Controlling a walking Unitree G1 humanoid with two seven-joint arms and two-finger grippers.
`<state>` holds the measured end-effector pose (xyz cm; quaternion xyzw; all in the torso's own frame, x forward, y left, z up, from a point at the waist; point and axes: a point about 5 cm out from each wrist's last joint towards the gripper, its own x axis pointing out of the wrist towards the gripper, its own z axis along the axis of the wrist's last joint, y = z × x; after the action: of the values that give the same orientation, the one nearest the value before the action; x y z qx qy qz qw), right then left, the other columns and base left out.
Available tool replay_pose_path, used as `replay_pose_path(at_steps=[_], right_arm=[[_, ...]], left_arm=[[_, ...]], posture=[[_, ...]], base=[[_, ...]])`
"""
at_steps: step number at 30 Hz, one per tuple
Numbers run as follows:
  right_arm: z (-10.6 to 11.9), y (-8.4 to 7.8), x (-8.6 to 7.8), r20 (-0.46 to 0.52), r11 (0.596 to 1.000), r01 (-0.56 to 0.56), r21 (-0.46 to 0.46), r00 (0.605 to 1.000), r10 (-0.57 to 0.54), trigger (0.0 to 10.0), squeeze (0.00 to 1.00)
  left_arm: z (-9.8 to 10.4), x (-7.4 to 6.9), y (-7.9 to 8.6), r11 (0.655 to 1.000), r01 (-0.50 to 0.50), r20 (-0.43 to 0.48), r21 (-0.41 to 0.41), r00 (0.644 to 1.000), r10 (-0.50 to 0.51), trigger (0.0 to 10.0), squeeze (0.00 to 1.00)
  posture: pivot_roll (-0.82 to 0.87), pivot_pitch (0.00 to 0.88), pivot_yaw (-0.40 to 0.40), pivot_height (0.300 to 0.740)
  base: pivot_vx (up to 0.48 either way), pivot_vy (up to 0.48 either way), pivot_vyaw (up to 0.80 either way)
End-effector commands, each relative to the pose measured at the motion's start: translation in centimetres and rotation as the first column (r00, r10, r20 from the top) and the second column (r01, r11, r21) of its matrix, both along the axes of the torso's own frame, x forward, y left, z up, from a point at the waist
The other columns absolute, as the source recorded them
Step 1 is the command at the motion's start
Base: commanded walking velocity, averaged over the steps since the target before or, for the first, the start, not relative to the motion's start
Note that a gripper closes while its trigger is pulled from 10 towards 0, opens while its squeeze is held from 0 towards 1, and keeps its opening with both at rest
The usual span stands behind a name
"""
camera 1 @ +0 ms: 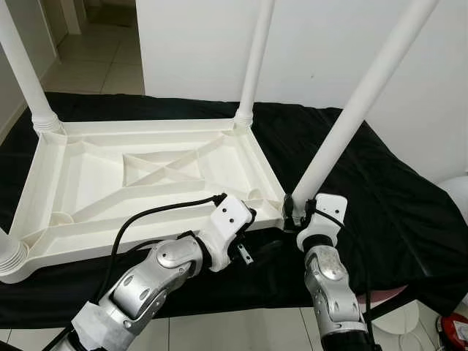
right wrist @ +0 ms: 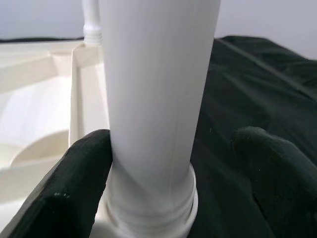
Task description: Building children table
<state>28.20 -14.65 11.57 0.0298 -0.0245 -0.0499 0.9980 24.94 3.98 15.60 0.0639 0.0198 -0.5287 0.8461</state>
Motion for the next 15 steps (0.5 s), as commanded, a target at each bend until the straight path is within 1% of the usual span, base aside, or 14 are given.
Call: replay_pose_path(at_steps=[1,5,7,8,11,12,15], right_arm=[[-1.1,0.1,-1.2,-0.056,0.999,-0.045,0.002,0.997,0.045,10.0,0.0],[-1.4,0.2,-1.7,-0.065,0.998,-0.069,0.0,0.996,0.068,10.0,0.0],[-1.4,0.3,-2.2,-0.068,0.996,-0.088,0.002,0.994,0.088,10.0,0.0],[-1.5,0.3,-2.4,-0.069,0.995,-0.101,0.004,0.992,0.101,9.1,0.0],[-1.5,0.3,-2.5,-0.069,0.994,-0.11,0.005,0.991,0.11,9.1,0.0],[-1.5,0.5,-2.6,-0.065,0.991,-0.131,0.008,0.989,0.131,0.0,0.0],[-1.5,0.7,-2.6,-0.062,0.987,-0.157,0.018,0.986,0.158,0.0,0.0]], left_arm=[[0.3,-0.1,-0.2,0.998,0.059,0.008,-0.014,0.998,-0.059,10.0,0.0],[0.5,0.2,-0.2,0.999,0.04,0.012,-0.03,0.999,-0.04,10.0,0.0],[1.0,0.8,0.0,0.999,0.006,0.035,-0.047,0.999,-0.004,10.0,0.0],[1.1,1.0,0.1,0.999,-0.007,0.044,-0.053,0.999,0.009,10.0,0.0],[1.2,1.1,0.2,0.998,-0.014,0.049,-0.057,0.999,0.017,10.0,0.0],[1.3,1.2,0.2,0.998,-0.019,0.053,-0.057,0.998,0.022,10.0,0.0],[1.3,1.3,0.3,0.998,-0.025,0.059,-0.058,0.998,0.028,10.0,0.0]], posture=[[-0.01,0.0,-0.109,0.74],[-0.01,0.0,-0.109,0.74],[-0.02,0.0,-0.104,0.74],[-0.02,0.0,-0.104,0.74],[-0.02,0.0,-0.104,0.74],[-0.02,0.0,-0.103,0.74],[-0.02,0.0,-0.102,0.74]], base=[[0.0,0.0,0.0],[0.0,0.0,0.0],[0.0,0.0,0.0],[0.0,0.0,0.0],[0.0,0.0,0.0],[0.0,0.0,0.0],[0.0,0.0,0.0]])
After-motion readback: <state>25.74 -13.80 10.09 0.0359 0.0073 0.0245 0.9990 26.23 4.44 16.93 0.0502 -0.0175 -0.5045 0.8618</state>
